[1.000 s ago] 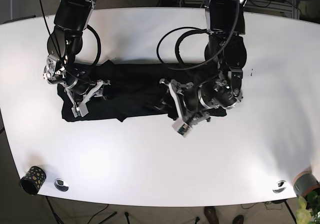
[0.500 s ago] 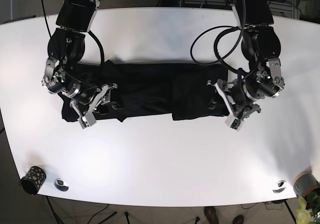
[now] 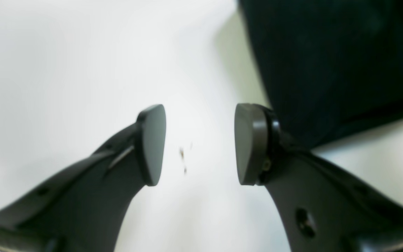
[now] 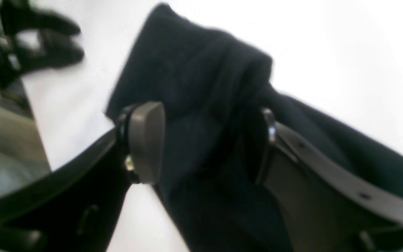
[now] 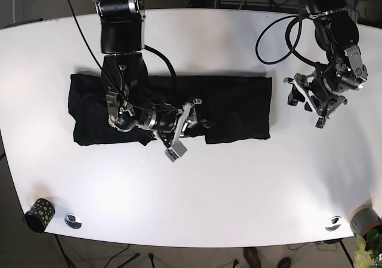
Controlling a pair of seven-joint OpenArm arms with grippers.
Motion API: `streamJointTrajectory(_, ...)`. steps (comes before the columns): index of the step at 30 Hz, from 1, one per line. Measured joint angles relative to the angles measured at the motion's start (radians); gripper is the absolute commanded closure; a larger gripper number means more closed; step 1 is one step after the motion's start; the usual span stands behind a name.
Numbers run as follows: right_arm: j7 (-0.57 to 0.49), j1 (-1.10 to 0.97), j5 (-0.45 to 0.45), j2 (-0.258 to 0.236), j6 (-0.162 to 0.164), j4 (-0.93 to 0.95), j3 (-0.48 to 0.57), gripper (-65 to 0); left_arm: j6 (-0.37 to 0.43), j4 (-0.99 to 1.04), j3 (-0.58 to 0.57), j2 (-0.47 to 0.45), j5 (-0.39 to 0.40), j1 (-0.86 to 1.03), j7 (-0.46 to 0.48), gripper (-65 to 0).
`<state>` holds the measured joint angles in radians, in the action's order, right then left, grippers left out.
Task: Fold the T-shirt properly
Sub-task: 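Fold the strip end with the right gripper toward its middle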
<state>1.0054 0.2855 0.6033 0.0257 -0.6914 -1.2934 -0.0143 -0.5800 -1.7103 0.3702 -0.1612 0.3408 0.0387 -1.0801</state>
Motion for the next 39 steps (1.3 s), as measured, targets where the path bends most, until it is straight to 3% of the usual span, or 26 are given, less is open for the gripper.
streamJointTrajectory(3,-0.087,0.018,0.004,0.005,0.002,0.067,0.001,-34.4,0.000,-0.039,0.005,0.002,-0.002,0.019,-0.007,-29.3)
streamJointTrajectory(6,-0.099,0.034,-0.001,0.003,0.003,0.125,0.001,-34.4,0.000,-0.089,0.005,0.003,0.008,0.038,0.005,-29.3)
streamJointTrajectory(9,-0.131,0.047,-0.002,-0.001,0.037,0.171,0.000,-34.4,-0.001,-0.108,0.004,0.006,0.008,0.054,0.003,-29.3)
streamJointTrajectory(11,-0.142,0.050,-0.002,-0.003,0.039,0.190,0.004,-34.4,0.000,-0.108,0.004,0.007,0.008,0.056,0.002,-29.3)
streamJointTrajectory(17,-0.153,0.052,0.000,-0.002,0.040,0.203,0.119,-34.1,0.000,-0.109,0.004,0.008,0.005,0.055,0.003,-29.3)
streamJointTrajectory(20,-0.172,0.041,0.000,0.012,0.040,0.204,0.140,-27.7,0.000,-0.109,0.004,0.007,0.005,0.055,0.003,-29.3)
streamJointTrajectory(25,-0.231,0.006,0.003,0.022,0.041,0.204,0.138,-2.1,0.000,-0.109,0.003,0.008,0.005,0.049,0.003,-29.3)
streamJointTrajectory(26,-0.230,0.003,0.003,0.021,0.041,0.204,0.138,0.0,0.000,-0.108,0.003,0.008,0.005,0.049,0.003,-29.3)
streamJointTrajectory(39,-0.121,-0.090,0.011,-0.037,0.044,-0.045,0.132,0.0,-0.001,-0.108,-0.002,0.007,0.003,0.049,0.003,-29.3)
